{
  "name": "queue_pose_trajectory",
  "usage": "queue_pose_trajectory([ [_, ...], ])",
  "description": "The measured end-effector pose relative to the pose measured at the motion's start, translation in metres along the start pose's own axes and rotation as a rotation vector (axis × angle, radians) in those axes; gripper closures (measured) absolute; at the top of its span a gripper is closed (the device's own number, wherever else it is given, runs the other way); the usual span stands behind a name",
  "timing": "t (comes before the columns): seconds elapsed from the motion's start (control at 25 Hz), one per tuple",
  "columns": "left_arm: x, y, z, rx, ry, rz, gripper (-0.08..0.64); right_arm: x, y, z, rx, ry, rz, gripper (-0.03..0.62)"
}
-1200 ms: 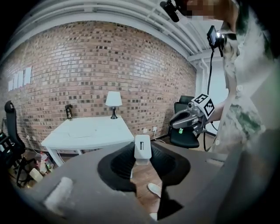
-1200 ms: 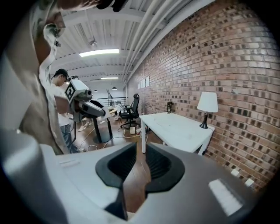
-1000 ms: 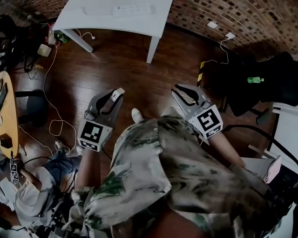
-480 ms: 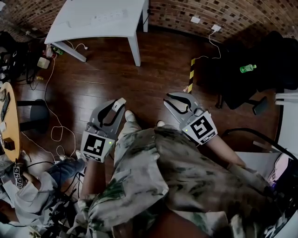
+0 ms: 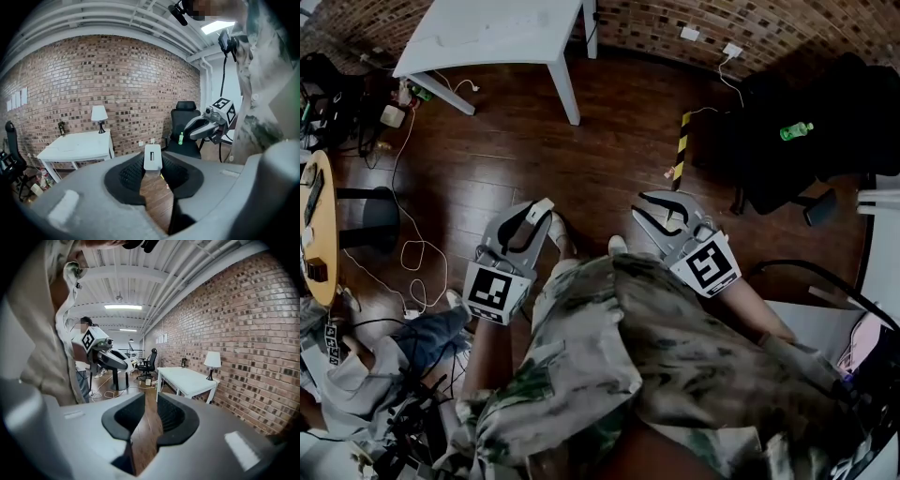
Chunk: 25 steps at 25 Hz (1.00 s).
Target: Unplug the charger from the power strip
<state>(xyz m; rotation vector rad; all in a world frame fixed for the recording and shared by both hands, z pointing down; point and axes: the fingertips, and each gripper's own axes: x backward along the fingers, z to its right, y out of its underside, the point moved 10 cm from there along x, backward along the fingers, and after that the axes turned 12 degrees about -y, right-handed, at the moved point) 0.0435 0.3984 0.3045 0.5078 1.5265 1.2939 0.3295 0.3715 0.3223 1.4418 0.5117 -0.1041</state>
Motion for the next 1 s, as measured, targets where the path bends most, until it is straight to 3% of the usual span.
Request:
queue_pose_trajectory([
  [0.48, 0.002, 0.003, 0.005, -0.002, -0.031, -0.032, 0.452, -0.004, 0.012, 0.001, 0.007, -0.04, -0.015, 0.512],
  [0.76, -0.002, 0.018, -0.041, 0.031, -0.045, -0.041, 0.451, -0.055, -0.009, 0.018, 0.024, -0.077, -0.046, 0.514],
  [1.0, -0.021, 0.021, -0.1, -0.076, 0.003, -0.043, 0.451, -0.126, -0.025, 0.032, 0.057, -0.11, -0.066, 0.514],
])
